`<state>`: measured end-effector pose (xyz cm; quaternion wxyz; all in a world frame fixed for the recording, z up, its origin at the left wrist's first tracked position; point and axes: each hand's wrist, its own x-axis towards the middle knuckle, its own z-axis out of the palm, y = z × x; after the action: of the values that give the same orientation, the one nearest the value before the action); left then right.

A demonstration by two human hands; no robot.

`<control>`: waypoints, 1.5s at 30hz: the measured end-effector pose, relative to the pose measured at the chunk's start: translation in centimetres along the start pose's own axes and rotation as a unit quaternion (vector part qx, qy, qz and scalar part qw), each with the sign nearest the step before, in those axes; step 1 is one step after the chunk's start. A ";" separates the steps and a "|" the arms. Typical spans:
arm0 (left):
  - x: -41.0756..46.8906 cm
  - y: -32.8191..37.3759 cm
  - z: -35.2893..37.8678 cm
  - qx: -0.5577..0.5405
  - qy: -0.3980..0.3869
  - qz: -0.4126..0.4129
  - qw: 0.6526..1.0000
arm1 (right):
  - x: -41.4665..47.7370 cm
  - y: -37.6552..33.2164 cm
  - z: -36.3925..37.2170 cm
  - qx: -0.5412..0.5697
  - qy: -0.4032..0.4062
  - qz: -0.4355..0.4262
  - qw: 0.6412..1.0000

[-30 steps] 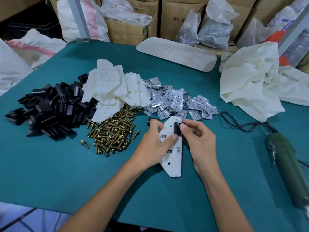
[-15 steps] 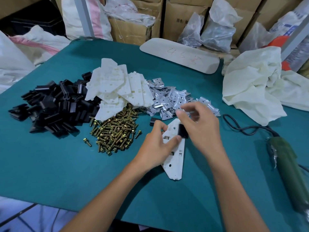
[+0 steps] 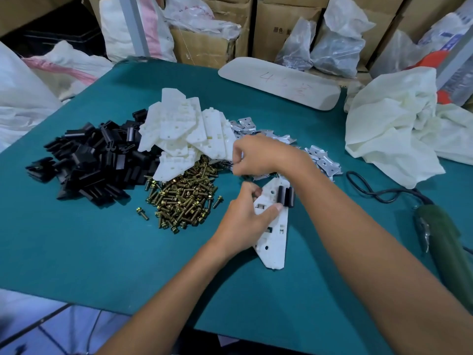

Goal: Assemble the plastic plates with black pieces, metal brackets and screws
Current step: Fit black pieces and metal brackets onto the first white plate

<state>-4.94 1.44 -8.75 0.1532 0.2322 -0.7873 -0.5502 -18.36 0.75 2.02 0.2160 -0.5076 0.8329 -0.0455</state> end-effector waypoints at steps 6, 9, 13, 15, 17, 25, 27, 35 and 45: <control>0.3 0.3 -0.1 -0.100 0.023 -0.039 0.994 | -10.3 5.3 3.1 0.587 0.194 -0.013 0.786; 0.4 0.2 -0.2 -0.107 0.041 -0.044 0.992 | -14.9 6.8 8.0 0.692 0.174 0.040 0.700; 0.4 0.0 -0.2 -0.138 0.053 -0.038 0.988 | -16.6 6.5 12.5 0.695 0.166 0.096 0.693; 0.3 0.1 -0.2 -0.152 0.055 -0.035 0.986 | -16.4 6.0 13.1 0.678 0.177 0.105 0.706; 0.2 0.2 -0.3 -0.178 0.057 -0.028 0.982 | -16.1 5.5 13.2 0.656 0.175 0.108 0.726; -0.1 0.2 0.0 -0.128 0.111 -0.028 0.985 | -15.8 4.6 13.4 0.625 0.206 0.103 0.746; -0.2 0.2 0.2 -0.101 0.132 -0.026 0.986 | -15.5 4.6 13.6 0.568 0.225 0.100 0.785; -0.3 0.2 0.0 -0.098 0.140 -0.025 0.985 | -14.9 4.8 14.0 0.539 0.238 0.072 0.805; -0.9 0.4 0.7 -0.010 0.072 -0.024 0.997 | -13.1 7.0 12.1 0.526 0.325 0.093 0.780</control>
<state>-4.55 2.57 -8.61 0.1980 0.2886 -0.7629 -0.5436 -14.13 17.16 -6.88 0.1689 -0.1900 0.7433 -0.6187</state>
